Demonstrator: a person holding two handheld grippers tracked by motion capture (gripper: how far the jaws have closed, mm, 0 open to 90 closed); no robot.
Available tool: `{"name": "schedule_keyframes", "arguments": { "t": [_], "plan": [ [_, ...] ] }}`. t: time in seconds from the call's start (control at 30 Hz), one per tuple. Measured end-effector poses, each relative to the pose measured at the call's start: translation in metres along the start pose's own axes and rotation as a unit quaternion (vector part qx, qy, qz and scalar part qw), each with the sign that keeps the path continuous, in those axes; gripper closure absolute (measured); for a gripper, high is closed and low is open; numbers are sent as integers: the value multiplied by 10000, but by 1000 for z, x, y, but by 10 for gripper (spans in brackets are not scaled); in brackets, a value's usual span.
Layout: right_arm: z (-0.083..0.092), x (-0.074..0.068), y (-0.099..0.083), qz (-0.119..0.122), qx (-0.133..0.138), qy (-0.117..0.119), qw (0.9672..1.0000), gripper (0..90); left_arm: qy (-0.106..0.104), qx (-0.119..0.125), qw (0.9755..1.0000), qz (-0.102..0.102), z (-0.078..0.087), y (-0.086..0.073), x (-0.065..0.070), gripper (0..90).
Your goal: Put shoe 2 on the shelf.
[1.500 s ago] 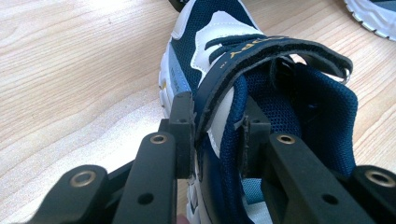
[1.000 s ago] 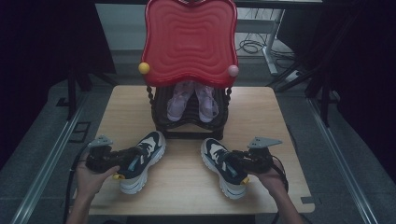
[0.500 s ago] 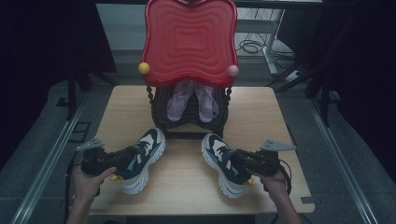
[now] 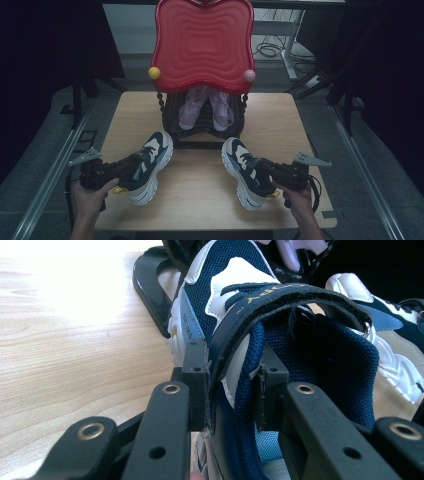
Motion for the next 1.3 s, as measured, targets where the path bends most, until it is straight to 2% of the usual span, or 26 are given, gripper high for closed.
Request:
{"name": "schedule_keyframes", "arguments": {
  "t": [0.3, 0.53, 1.0, 1.3],
  "plan": [
    [13, 1, 6, -86, 314, 5, 9995, 736, -11, 280, 9996, 41, 10, 6, 3, 727],
    [22, 1, 16, -90, 524, -52, 9986, 737, -122, 542, 9984, 111, 18, 13, 4, 728],
    [41, 5, 37, -150, 1005, -72, 9948, 739, -136, 820, 9963, 207, 26, 24, 2, 728],
    [52, 8, 53, -112, 1244, -108, 9921, 739, -189, 917, 9954, 192, 27, 39, 3, 727]
  ]
}}
Point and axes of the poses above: each handheld gripper's, and its own axes: z roughly backward along the jaws, y roughly out of its top, x roughly to its right, the point moved 6 cm from there along -z, roughly forward along the jaws, and after that the axes turned 8 degrees about -x, right-handed, at the moved point
